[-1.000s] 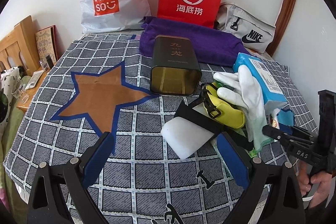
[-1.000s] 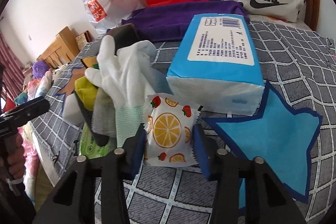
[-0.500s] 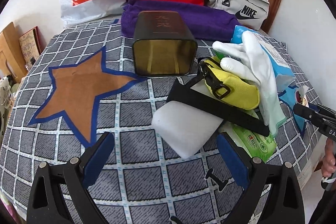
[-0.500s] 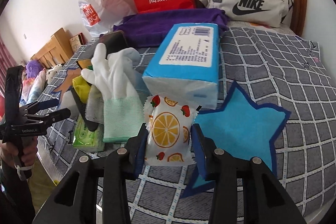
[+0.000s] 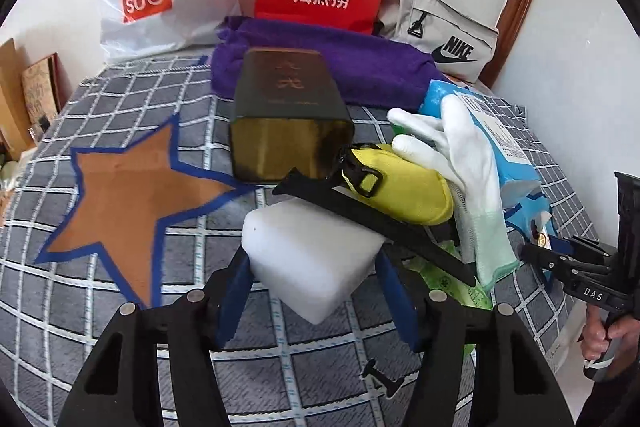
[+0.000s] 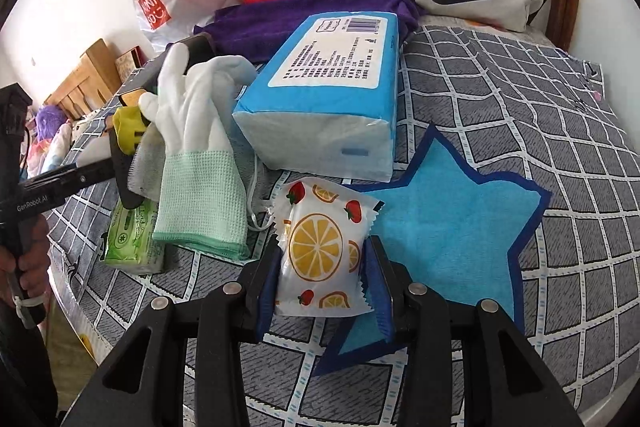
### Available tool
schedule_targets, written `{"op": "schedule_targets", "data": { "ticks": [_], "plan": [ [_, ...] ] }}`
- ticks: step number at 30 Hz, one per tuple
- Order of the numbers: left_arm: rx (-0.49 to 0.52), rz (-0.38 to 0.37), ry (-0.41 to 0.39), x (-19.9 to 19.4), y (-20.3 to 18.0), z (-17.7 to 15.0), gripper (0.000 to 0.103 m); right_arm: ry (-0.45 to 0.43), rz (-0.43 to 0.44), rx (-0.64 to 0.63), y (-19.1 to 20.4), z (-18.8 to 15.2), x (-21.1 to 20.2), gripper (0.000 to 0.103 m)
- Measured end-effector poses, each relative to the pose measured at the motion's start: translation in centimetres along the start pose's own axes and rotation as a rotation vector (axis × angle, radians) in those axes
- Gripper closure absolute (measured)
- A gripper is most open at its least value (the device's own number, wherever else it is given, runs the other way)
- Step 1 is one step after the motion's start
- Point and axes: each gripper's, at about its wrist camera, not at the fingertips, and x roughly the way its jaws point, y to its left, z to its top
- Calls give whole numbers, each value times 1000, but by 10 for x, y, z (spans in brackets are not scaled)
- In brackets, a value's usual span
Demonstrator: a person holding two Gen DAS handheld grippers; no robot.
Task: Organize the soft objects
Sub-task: 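Lift the packet with the right tool while the left tool grasps the black strap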
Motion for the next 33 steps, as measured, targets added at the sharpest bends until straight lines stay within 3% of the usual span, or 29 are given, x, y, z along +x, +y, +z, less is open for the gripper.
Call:
{"op": "schedule_targets", "data": {
  "ticks": [10, 16, 20, 26, 29, 33],
  "plan": [
    [-64, 21, -37, -45, 17, -3, 44, -4, -25, 6, 7, -5, -17, 63],
    [-48, 37, -83, -75, 9, 0, 44, -26, -12, -19, 22, -3, -31, 63],
    [-44, 74, -75, -66, 11, -4, 43, -39, -1, -29, 28, -3, -36, 63],
    [-105, 125, 29, -33, 32, -22, 39, -26, -3, -21, 26, -9, -35, 63],
    [-94, 136, 54, -27, 35, -28, 31, -24, -7, -19, 25, -8, -32, 63],
    [-30, 210, 49, -32, 24, -30, 20, -16, -5, -15, 23, -8, -28, 63]
  ]
}}
